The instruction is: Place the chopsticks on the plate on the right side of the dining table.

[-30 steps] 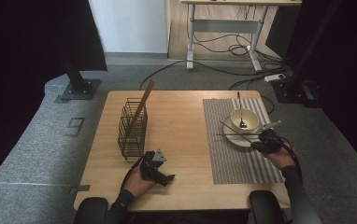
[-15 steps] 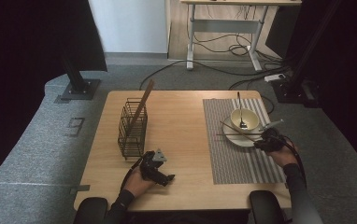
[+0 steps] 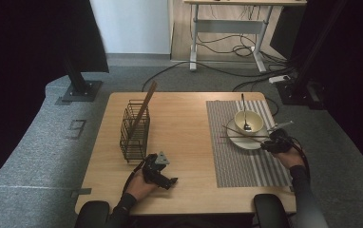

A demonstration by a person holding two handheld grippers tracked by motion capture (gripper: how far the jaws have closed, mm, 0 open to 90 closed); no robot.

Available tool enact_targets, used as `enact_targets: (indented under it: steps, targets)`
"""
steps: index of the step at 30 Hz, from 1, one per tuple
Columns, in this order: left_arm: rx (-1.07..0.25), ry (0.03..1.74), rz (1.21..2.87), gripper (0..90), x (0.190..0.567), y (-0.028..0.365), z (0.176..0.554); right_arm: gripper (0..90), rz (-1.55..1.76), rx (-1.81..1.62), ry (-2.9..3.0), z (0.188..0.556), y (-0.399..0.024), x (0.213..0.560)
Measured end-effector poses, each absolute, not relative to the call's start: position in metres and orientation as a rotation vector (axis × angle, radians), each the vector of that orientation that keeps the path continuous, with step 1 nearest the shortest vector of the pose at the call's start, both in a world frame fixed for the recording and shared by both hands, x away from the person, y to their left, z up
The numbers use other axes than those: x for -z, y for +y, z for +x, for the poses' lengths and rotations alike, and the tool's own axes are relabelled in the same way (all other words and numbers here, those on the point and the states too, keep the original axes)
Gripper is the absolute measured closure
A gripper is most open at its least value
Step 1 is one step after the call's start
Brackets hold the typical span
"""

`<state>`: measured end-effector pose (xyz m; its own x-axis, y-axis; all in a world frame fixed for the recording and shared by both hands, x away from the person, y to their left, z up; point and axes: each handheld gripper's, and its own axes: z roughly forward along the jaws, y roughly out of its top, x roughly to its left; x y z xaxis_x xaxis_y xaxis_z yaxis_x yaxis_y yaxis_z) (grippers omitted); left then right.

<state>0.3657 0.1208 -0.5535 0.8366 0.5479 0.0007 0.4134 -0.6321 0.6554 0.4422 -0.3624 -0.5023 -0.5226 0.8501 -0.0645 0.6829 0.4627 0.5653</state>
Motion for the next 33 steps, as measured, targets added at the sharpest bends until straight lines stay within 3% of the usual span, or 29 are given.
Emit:
enact_targets:
  steps: [9,33]
  targets:
    - [-0.262,0.698,2.343,0.0,0.554,0.121,0.366,63.1,1.319,-0.678,2.332,0.444,-0.367,0.503]
    - [-0.262,0.698,2.342,0.0,0.554,0.121,0.366,62.7,1.360,-0.645,2.279,0.449,-0.379,0.505]
